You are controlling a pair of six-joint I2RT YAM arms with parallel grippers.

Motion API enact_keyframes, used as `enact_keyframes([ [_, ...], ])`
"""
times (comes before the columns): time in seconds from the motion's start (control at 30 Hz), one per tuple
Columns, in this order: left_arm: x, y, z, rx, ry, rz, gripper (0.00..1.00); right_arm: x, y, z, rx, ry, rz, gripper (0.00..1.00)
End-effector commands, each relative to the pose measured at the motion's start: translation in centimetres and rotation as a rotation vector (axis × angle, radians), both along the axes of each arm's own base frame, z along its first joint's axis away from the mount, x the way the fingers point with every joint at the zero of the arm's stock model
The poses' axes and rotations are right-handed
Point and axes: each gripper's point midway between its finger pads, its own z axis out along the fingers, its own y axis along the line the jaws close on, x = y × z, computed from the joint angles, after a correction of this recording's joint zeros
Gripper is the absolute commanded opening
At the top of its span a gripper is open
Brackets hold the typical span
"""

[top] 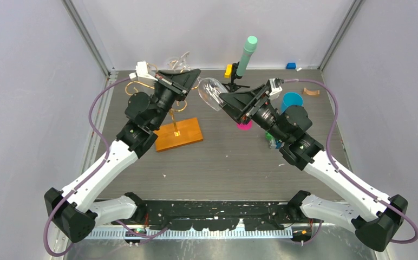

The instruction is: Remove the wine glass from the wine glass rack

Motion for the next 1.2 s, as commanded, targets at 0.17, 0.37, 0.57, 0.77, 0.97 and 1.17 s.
enact_keyframes([
  [0.17, -1.7, 1.3, 3.4, -0.145, -0.069, -0.017, 0.0, -0.8, 0.2, 4.7, 0.104, -0.145, 0.026, 0.38],
  [0.37, -2.2, 1.4, 3.4, -0.143, -0.079, -0.033, 0.07, -0.5, 0.4, 4.6, 0.1, -0.134, 0.02, 0.06],
  [0.57, -2.9, 1.8, 2.8, -0.118, -0.088, -0.03, 0.45, -0.3, -0.7, 4.9, 0.076, -0.15, -0.044, 0.0],
  [0.77, -4.2, 2.0, 2.6, -0.066, -0.122, -0.048, 0.72, -0.5, -2.4, 5.9, 0.03, -0.192, -0.128, 0.0],
  [0.97, -6.1, 1.7, 2.6, 0.026, -0.177, -0.1, 0.87, -0.3, -4.3, 7.3, 0.006, -0.223, -0.227, 0.0],
  [1.17, -9.0, 0.6, 2.7, 0.21, -0.333, -0.196, 1.0, 1.0, -6.7, 6.9, -0.117, -0.203, -0.382, 0.0],
])
